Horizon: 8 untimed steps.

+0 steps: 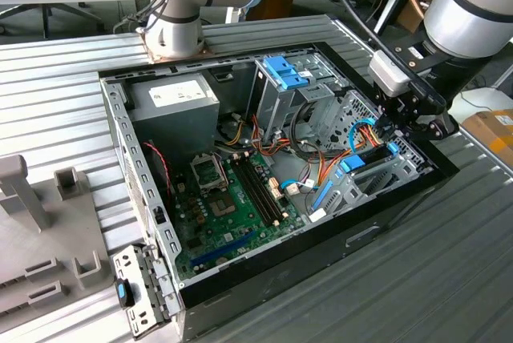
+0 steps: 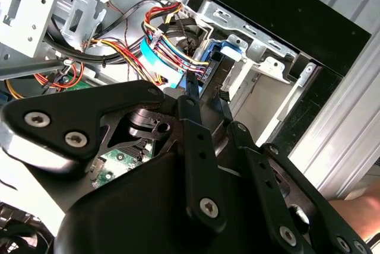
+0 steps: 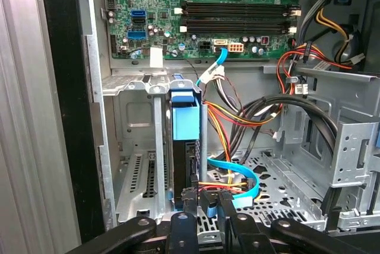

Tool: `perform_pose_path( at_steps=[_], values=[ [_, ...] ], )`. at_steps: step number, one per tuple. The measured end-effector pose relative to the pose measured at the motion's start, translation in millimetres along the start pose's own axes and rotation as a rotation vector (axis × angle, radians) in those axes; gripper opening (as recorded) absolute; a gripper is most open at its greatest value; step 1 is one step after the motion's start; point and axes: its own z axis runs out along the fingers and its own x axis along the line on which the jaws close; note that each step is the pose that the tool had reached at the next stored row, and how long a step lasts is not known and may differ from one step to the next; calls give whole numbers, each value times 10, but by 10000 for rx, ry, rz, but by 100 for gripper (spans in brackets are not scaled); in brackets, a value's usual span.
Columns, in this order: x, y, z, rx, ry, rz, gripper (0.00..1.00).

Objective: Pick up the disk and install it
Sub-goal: 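Insert the second disk wire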

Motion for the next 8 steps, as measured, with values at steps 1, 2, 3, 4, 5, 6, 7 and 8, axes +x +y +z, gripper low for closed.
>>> perform_pose_path(
  at_steps=[1,2,3,4,5,6,7,8],
  values=[
    [0,0,0,0,0,0,28],
    [0,0,0,0,0,0,27],
    [0,0,0,0,0,0,20],
    [0,0,0,0,0,0,16],
    [0,0,1,0,-1,0,16],
    [0,0,1,0,0,0,16],
    [0,0,1,0,0,0,16],
    [0,0,1,0,-1,1,16]
  ],
)
